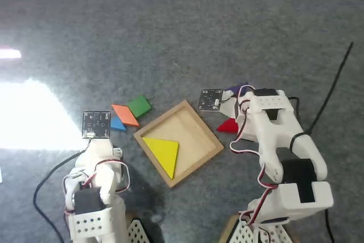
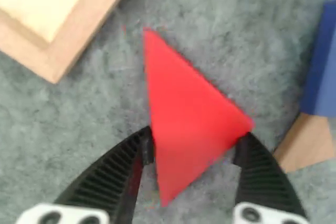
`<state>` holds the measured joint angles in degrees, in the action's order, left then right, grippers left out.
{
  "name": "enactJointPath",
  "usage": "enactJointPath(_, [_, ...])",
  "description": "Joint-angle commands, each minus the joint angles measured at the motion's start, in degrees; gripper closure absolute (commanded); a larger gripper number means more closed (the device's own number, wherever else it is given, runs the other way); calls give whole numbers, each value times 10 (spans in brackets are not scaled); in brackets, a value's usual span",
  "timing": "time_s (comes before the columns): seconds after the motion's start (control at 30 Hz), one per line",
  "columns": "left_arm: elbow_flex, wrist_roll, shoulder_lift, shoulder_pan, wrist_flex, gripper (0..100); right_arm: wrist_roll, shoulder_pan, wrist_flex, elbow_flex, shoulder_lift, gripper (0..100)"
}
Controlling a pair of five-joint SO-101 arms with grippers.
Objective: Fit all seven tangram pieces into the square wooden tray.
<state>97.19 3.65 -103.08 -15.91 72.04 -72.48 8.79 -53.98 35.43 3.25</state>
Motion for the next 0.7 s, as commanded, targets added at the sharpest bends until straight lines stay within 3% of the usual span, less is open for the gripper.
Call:
enactJointPath(0.0, [-7,-1,-11,-4,2,986,-8,14,7,-13,-4,814])
enactJointPath(0.13, [-7,-1,-11,-4,2,986,4,9,5,-13,-10,815])
enactJointPath(0.3, [-7,-1,-11,-4,2,986,99,10,-2,-13,-10,818])
enactJointPath(0.4, [-7,-1,-11,-4,2,986,155,15,-64,-13,-12,818])
enactJointPath(0.67, [-7,-1,-11,-4,2,986,142,15,-79,-15,-138,794])
